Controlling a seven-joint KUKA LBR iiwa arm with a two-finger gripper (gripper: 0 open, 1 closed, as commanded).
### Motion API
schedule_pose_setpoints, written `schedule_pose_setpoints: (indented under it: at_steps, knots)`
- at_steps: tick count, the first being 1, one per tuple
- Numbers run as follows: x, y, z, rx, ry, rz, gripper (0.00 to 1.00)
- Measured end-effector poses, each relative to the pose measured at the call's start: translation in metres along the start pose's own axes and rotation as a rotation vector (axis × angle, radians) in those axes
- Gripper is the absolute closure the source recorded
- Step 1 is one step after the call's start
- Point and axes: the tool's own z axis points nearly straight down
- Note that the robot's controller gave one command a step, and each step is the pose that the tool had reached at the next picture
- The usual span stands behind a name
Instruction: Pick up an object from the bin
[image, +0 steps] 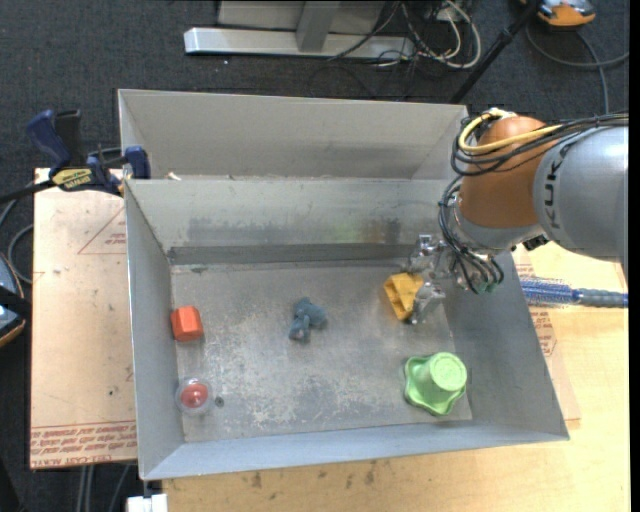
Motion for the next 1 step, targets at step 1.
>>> schedule_pose_setpoints:
  at_steps: [1]
  knots:
    - [-0.0006,-0.0015,-0.15,0.002,0.001,0.026,1.0]
